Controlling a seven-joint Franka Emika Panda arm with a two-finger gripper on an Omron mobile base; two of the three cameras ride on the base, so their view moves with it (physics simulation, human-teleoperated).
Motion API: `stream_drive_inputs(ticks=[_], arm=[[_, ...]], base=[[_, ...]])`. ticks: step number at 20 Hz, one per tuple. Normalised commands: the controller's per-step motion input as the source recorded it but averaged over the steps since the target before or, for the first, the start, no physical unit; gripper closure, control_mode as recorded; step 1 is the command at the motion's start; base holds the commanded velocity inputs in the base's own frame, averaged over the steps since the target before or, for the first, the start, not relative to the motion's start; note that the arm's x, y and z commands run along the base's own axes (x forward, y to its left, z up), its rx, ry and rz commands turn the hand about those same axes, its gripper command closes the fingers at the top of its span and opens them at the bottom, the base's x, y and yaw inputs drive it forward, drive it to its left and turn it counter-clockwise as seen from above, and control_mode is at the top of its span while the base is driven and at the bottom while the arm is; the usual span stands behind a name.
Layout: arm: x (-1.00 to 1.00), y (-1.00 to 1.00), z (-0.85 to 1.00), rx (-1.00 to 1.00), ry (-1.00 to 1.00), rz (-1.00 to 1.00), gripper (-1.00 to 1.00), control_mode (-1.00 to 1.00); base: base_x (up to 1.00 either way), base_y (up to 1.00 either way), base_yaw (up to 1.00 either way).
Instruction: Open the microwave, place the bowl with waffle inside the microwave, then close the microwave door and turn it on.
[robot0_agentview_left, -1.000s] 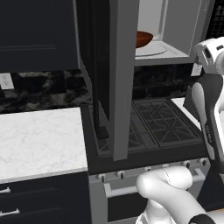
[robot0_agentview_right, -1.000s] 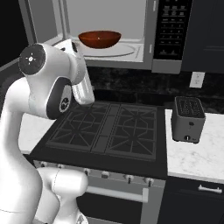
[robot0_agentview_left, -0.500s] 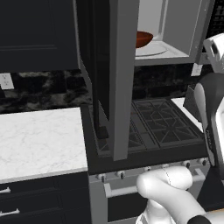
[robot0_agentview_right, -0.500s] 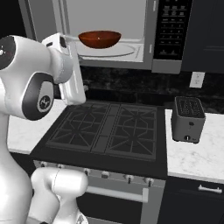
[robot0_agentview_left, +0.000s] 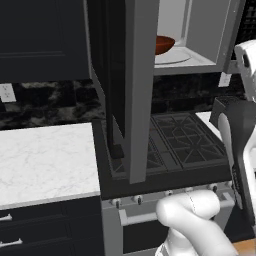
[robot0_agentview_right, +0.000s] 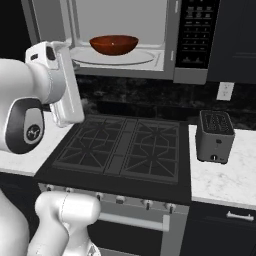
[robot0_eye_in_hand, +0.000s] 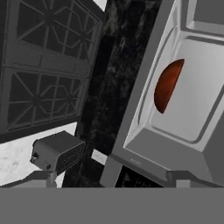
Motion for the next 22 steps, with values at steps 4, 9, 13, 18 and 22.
stream_drive_inputs(ticks=[4, 9, 13, 18, 22], arm=[[-0.37, 0.45, 0.0, -0.04, -0.12, 0.0, -1.0, -1.0], [-0.29, 0.35, 0.0, -0.02, -0.09, 0.0, -1.0, -1.0], [-0.21, 0.04, 0.21, 0.05, -0.02, 0.0, -1.0, -1.0], [-0.21, 0.0, 0.32, 0.13, 0.02, 0.0, -1.0, -1.0], [-0.24, 0.03, 0.26, 0.08, 0.04, 0.0, -1.0, -1.0]], base=[[0.0, 0.0, 0.0], [0.0, 0.0, 0.0], [0.0, 0.0, 0.0], [0.0, 0.0, 0.0], [0.0, 0.0, 0.0]])
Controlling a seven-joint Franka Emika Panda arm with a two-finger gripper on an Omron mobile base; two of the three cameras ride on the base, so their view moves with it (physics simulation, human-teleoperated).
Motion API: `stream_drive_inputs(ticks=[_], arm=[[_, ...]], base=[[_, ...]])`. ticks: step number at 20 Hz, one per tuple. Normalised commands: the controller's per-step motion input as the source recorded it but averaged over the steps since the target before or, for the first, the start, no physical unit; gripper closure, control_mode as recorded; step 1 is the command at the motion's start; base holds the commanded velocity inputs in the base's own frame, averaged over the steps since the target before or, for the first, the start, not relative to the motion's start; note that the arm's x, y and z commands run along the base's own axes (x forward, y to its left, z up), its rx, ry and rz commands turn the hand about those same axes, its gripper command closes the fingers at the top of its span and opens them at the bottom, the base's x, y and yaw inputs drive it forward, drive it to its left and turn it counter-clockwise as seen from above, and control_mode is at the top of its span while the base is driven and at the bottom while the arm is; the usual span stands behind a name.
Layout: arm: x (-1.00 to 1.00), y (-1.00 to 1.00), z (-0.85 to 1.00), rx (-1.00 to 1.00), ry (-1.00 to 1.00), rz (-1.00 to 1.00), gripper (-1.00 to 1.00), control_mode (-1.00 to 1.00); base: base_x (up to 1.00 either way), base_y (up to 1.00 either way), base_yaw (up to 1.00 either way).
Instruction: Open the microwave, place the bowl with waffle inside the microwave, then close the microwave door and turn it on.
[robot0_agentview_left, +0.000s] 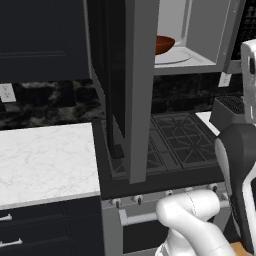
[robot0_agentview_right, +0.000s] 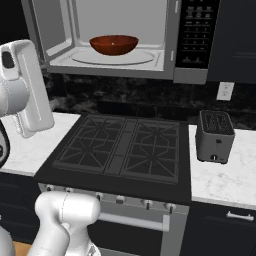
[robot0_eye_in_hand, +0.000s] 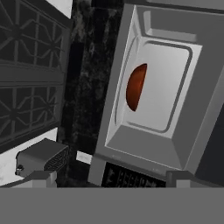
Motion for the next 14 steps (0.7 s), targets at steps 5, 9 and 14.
stream_drive_inputs(ticks=[5, 9, 14], arm=[[-0.46, 0.16, 0.03, 0.0, 0.0, 0.0, -1.0, -1.0], [-0.6, 0.2, 0.0, 0.0, -0.01, 0.0, -1.0, -1.0], [-0.53, 0.13, 0.0, 0.0, 0.0, 0.0, -1.0, -1.0]], base=[[0.0, 0.0, 0.0], [0.0, 0.0, 0.0], [0.0, 0.0, 0.0]])
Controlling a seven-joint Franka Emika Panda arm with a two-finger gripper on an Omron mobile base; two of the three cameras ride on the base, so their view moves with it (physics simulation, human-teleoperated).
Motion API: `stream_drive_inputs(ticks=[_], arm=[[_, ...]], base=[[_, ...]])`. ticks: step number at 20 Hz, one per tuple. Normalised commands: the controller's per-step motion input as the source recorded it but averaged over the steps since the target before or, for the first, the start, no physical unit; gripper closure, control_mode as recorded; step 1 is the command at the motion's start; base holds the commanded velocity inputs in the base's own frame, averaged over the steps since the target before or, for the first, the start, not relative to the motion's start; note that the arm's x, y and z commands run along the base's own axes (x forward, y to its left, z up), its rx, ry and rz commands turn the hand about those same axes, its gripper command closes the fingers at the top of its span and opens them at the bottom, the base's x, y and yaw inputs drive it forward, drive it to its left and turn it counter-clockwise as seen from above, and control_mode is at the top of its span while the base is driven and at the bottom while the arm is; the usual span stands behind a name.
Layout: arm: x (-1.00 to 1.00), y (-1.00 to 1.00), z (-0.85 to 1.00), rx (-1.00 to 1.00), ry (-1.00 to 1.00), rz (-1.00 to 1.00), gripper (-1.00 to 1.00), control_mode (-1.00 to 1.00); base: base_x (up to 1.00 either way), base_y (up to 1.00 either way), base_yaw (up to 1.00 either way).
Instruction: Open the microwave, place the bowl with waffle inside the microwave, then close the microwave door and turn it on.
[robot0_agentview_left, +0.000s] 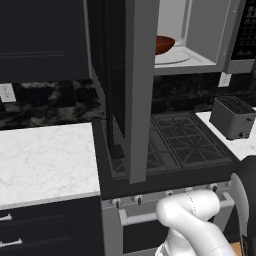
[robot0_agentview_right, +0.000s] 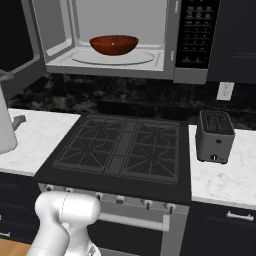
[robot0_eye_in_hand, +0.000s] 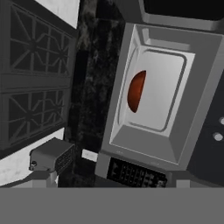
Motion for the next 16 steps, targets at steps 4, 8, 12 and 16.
stream_drive_inputs(ticks=[4, 8, 12, 16], arm=[[-0.31, 0.21, 0.0, 0.0, 0.0, -0.01, -1.0, -1.0], [-0.18, 0.36, 0.0, 0.0, 0.0, -0.02, -1.0, -1.0], [-0.16, 0.49, 0.0, 0.0, 0.0, -0.02, -1.0, -1.0], [-0.05, 0.62, -0.01, -0.05, -0.04, -0.01, -1.0, -1.0]], base=[[0.0, 0.0, 0.0], [0.0, 0.0, 0.0], [0.0, 0.0, 0.0], [0.0, 0.0, 0.0]])
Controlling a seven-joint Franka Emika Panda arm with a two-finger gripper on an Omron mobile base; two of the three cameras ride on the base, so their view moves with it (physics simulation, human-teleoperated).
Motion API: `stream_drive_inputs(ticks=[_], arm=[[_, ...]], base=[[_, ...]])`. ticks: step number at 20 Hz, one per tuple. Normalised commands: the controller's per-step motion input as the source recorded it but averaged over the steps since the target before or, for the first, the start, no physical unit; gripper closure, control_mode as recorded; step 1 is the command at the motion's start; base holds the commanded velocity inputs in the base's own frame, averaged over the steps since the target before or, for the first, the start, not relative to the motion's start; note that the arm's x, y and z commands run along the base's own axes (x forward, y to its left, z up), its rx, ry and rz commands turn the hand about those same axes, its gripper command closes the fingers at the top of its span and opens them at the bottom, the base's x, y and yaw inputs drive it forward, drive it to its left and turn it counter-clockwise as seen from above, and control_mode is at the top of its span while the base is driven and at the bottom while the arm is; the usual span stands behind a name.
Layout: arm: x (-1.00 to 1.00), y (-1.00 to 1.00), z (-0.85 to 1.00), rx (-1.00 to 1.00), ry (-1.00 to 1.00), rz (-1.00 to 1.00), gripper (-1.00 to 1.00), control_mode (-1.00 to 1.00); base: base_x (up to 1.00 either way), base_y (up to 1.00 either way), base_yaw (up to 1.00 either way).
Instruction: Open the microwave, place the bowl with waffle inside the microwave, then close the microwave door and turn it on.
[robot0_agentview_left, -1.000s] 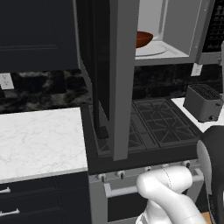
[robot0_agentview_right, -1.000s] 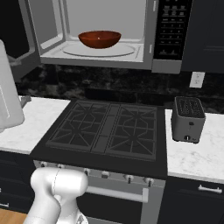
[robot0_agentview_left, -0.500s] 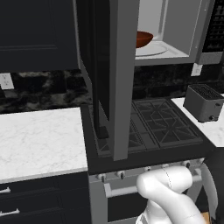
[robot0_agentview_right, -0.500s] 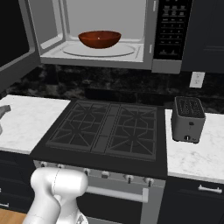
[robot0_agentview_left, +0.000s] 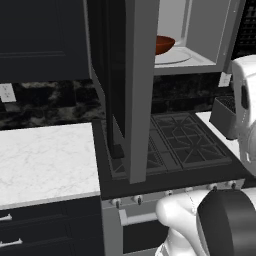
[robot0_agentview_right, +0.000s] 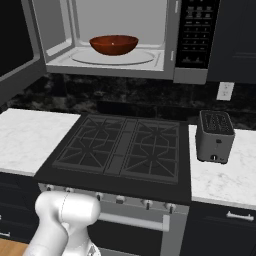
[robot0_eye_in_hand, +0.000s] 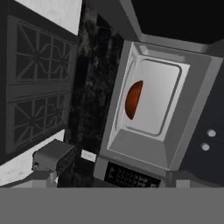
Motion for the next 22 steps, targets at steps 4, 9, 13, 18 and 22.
stream_drive_inputs(ticks=[4, 9, 13, 18, 22], arm=[[0.0, 0.69, -0.16, -0.14, -0.16, 0.0, -1.0, -1.0], [0.0, 0.57, -0.23, -0.18, -0.2, 0.0, -1.0, -1.0], [0.0, 0.61, -0.34, -0.17, -0.2, 0.0, -1.0, -1.0], [-0.01, 0.71, -0.23, -0.12, -0.08, -0.02, -1.0, -1.0], [-0.2, 0.65, -0.01, -0.03, 0.0, -0.06, -1.0, -1.0]], base=[[0.0, 0.0, 0.0], [0.0, 0.0, 0.0], [0.0, 0.0, 0.0], [0.0, 0.0, 0.0], [0.0, 0.0, 0.0]])
